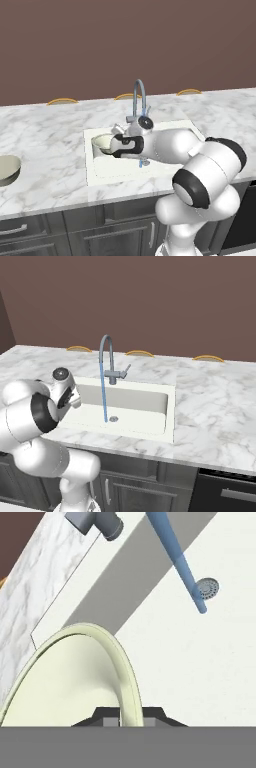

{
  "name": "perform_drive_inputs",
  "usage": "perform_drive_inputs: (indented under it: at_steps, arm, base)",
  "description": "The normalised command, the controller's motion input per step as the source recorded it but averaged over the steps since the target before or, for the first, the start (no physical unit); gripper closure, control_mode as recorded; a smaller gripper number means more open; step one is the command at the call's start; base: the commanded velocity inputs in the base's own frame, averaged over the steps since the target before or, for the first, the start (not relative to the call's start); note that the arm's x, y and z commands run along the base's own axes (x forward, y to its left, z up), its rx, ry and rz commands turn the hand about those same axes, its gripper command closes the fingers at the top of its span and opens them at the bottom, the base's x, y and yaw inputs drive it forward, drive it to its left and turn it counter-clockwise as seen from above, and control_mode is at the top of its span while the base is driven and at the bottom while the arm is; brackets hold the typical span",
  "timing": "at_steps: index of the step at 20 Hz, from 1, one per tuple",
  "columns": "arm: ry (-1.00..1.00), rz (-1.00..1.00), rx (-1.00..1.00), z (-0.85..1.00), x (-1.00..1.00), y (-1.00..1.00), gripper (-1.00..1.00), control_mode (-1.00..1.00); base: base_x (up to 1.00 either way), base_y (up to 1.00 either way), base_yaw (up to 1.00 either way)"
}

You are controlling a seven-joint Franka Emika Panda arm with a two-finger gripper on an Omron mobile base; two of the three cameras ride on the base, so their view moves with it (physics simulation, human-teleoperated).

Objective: Rinse each bowl for a few seconds and place them down in the sink or on the counter.

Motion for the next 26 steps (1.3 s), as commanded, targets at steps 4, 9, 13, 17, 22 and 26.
perform_drive_inputs:
  at_steps: [4,9,13,17,22,26]
  arm:
    - [0.11,-0.21,-0.03,0.20,0.29,-0.29,1.00,-1.00]
    - [0.09,-0.24,-0.04,0.07,0.30,-0.21,1.00,-1.00]
    - [0.05,-0.24,-0.05,0.02,0.21,-0.19,1.00,-1.00]
    - [0.00,-0.21,-0.06,0.00,0.14,-0.22,1.00,-1.00]
    - [-0.02,-0.16,-0.07,0.00,0.08,-0.23,1.00,-1.00]
    - [-0.02,-0.15,-0.05,0.00,0.11,-0.24,1.00,-1.00]
  base:
    - [0.00,0.00,0.00]
    - [0.00,0.00,0.00]
    - [0.00,0.00,0.00]
    - [0.00,0.00,0.00]
    - [0.00,0.00,0.00]
    - [0.00,0.00,0.00]
